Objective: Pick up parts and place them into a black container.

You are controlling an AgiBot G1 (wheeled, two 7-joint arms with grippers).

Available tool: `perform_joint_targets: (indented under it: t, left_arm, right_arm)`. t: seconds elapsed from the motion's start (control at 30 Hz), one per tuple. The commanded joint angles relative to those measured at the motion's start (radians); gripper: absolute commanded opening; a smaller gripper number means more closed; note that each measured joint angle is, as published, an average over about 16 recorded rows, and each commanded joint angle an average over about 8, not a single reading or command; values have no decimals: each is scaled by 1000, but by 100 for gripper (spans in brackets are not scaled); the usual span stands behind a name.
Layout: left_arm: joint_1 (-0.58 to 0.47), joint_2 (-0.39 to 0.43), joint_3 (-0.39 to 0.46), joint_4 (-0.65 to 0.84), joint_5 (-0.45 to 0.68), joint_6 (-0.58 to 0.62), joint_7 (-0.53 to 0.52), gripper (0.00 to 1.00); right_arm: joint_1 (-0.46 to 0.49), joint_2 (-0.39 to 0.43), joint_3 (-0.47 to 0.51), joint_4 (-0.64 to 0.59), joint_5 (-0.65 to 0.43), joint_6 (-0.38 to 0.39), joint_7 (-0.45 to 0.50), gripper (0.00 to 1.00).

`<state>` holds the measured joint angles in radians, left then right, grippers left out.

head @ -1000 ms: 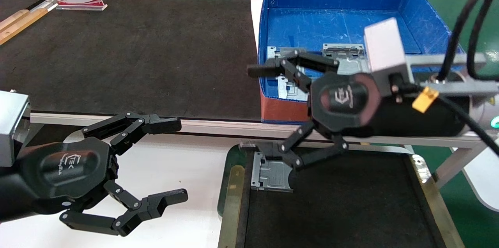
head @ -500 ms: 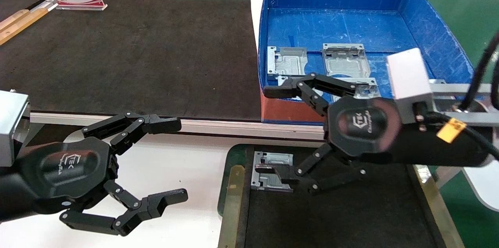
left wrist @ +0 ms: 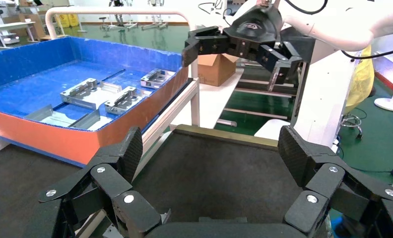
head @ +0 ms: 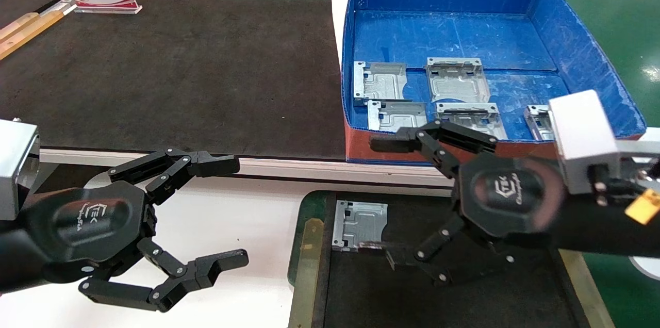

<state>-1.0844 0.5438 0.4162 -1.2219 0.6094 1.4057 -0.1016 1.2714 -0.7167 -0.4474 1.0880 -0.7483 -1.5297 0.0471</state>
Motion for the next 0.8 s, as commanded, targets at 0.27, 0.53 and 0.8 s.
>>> perform_joint_targets:
  t: [0.27, 0.53, 0.8]
  left_arm:
    - [0, 0, 0, 0, 0, 0, 0, 100]
    - [0, 0, 0, 0, 0, 0, 0, 100]
    - [0, 0, 0, 0, 0, 0, 0, 100]
  right_arm:
    - [-89, 48, 76, 89, 8, 15, 64, 100]
    - [-167, 90, 142, 166, 15, 29, 119, 100]
    - [-211, 113, 180, 210, 19, 36, 147, 100]
